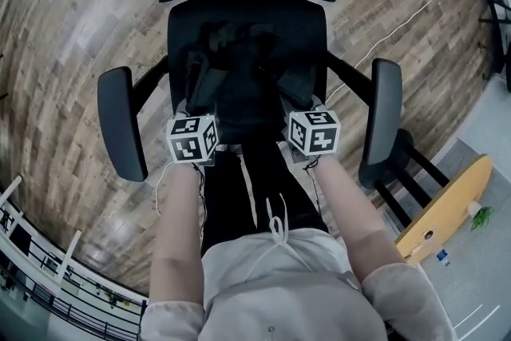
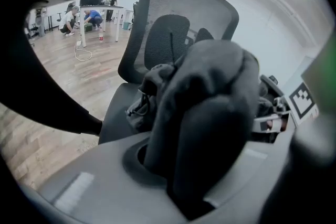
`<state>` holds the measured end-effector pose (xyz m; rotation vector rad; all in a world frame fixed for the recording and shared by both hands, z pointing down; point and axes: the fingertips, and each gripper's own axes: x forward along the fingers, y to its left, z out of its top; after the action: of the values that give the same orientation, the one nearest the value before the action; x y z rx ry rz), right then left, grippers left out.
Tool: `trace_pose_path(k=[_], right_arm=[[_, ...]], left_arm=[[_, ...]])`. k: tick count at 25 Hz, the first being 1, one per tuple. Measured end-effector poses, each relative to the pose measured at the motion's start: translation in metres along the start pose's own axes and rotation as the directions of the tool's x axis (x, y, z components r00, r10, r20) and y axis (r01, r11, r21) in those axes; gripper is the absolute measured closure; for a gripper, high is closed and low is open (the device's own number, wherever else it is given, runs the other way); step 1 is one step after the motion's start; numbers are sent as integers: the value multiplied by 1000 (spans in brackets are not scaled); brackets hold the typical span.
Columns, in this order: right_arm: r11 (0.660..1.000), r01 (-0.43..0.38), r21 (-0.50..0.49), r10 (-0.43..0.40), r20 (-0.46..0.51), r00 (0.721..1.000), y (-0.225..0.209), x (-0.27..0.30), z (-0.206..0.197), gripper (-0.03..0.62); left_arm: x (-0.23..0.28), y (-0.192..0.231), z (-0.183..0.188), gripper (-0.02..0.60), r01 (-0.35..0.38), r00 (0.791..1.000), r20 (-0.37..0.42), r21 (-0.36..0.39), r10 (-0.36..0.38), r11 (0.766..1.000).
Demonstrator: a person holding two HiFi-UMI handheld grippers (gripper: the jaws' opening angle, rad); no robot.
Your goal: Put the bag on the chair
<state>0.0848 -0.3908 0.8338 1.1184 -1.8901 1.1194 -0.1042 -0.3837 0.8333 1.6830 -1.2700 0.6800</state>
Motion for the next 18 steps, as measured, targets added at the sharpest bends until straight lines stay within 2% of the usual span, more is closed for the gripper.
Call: trace_pose_path(k=[6, 9, 11, 12, 15, 18], right_arm=[[1000, 9, 27, -9, -1, 1000, -2, 2, -6, 482], [998, 13, 63, -13, 6, 1000, -3, -1, -9, 385], [997, 9, 71, -11, 17, 1000, -1, -4, -11, 362], [998, 11, 68, -13, 23, 1000, 0, -5, -12, 321], [998, 43, 54, -45, 46, 998, 0, -11, -16, 175], [995, 95, 42, -98, 81, 992, 0, -23, -14, 109]], left_arm=[[-1, 7, -9, 486, 3, 1000, -18, -36, -4, 999], [-4, 2, -12, 427, 20, 1000, -22, -30, -21, 999], [-6, -5, -15, 299, 47, 998, -33, -32, -48, 998], [-8, -8, -17, 268, 57, 998, -34, -35, -58, 998], [-16, -12, -17, 223, 54, 999, -6, -45, -54, 998], [-29, -11, -15, 175, 37, 999, 32, -71, -35, 997]])
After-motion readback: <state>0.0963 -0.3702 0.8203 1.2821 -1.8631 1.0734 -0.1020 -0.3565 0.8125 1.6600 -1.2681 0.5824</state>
